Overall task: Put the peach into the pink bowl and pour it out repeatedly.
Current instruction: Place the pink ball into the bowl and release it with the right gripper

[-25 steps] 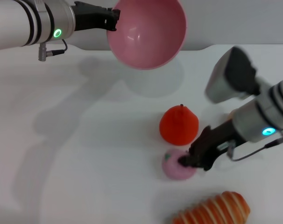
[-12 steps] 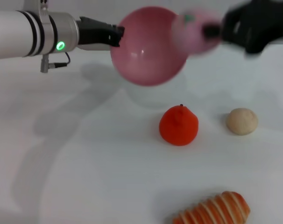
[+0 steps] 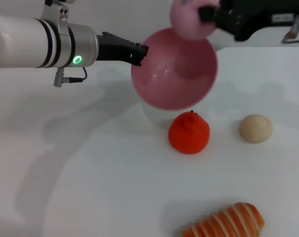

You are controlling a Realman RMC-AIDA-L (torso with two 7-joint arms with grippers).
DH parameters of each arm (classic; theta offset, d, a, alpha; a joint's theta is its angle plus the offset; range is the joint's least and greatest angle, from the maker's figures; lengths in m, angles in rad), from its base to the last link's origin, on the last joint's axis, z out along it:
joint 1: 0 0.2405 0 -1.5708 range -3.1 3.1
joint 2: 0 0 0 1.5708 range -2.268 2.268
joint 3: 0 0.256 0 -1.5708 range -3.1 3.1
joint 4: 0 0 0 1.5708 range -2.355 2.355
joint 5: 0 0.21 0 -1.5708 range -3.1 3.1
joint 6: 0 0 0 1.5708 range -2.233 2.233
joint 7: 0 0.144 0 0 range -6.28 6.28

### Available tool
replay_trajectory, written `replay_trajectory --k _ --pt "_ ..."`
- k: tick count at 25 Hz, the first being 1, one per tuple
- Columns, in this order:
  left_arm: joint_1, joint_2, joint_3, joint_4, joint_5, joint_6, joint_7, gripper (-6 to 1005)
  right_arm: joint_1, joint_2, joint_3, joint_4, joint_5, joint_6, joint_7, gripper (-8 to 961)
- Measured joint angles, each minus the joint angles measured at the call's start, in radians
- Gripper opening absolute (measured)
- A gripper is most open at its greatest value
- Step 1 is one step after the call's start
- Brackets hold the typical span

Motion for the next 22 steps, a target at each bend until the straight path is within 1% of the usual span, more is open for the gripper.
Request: replay_trajectory --k 4,7,12,18,22 --pt "-0.001 0.001 0.000 0.000 0.000 0.007 -0.004 104 0.024 0.002 -0.023 0.114 0.004 0.039 -0.080 83" --pt "-0.003 0.000 0.002 0.000 0.000 0.010 -0.004 105 0.024 0.002 -0.030 0.123 0.004 0.056 -0.089 97" --pt "-0.006 -0.001 0.009 0.000 -0.001 0.010 -0.005 105 0.017 0.002 -0.027 0.125 0.007 0.064 -0.098 302" --pt "-0.015 -0.001 0.013 -0.003 0.001 0.011 -0.005 106 0.003 0.002 -0.017 0.121 0.017 0.065 -0.099 405" --pt "-0.018 -0.001 0.014 -0.004 0.005 0.011 -0.005 107 -0.018 -0.001 0.001 0.113 0.064 0.066 -0.115 474"
